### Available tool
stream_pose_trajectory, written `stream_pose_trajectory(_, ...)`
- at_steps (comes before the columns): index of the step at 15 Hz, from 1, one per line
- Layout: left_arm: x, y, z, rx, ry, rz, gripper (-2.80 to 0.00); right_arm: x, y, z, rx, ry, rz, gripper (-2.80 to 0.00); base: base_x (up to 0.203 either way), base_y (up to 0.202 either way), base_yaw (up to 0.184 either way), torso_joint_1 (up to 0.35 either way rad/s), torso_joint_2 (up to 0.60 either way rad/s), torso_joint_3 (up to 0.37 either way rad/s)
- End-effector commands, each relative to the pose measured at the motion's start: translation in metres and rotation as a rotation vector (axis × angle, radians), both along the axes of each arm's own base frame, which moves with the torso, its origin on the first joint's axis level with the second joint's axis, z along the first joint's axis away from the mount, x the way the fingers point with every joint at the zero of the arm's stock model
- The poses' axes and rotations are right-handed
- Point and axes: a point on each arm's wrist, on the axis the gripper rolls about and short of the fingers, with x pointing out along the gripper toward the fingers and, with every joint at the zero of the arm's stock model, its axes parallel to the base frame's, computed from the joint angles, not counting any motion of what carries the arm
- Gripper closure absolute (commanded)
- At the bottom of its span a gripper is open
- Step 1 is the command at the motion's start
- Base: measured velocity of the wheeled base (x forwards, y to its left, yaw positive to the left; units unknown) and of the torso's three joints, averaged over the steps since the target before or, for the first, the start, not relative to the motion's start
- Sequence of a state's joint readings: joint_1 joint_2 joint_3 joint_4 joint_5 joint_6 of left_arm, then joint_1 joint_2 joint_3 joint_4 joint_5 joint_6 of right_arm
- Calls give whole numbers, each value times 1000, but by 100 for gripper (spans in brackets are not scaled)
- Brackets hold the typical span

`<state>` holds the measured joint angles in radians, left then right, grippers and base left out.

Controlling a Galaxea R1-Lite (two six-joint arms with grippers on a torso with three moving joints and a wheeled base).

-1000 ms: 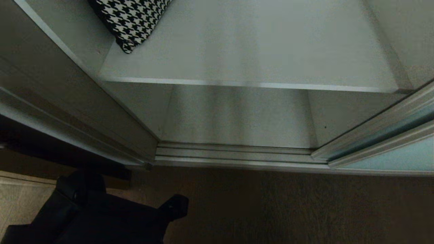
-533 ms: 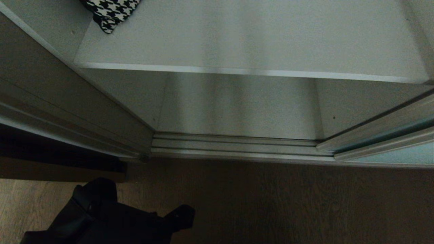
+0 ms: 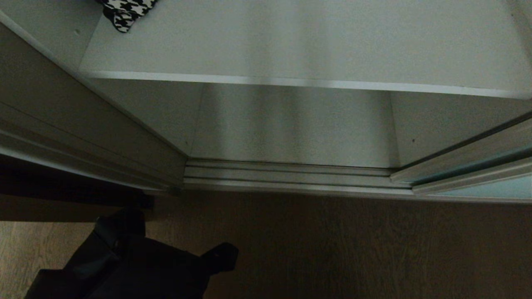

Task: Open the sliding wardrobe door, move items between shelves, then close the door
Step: Place the bag on the lower shelf

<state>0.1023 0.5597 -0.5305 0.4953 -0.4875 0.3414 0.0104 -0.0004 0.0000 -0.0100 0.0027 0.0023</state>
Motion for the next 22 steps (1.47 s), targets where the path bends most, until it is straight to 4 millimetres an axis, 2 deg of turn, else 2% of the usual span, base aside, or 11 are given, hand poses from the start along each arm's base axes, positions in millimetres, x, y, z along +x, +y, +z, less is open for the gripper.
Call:
stream_pose_trajectory(1,21,1,1,-7,84,-64,0,0,0,0,1,-3,1,0,0,0,0,0,0,0)
stream_pose_trajectory(5,65,3,6,-40,145,-165,0,0,0,0,1,-3,1,0,0,0,0,0,0,0)
stream_pose_trajectory(9,92,-6,-14,-73,312,-296,0,0,0,0,0,-3,1,0,0,0,0,0,0,0)
stream_pose_trajectory(12,113,-18,-18,-77,399,-380,0,0,0,0,1,-3,1,0,0,0,0,0,0,0)
stream_pose_trajectory(16,142,-51,-12,-169,570,-423,0,0,0,0,0,-3,1,0,0,0,0,0,0,0)
stream_pose_trajectory(18,158,-67,-3,-228,623,-402,0,0,0,0,1,-3,1,0,0,0,0,0,0,0)
stream_pose_trajectory(22,191,-104,-1,-354,779,-326,0,0,0,0,1,-3,1,0,0,0,0,0,0,0)
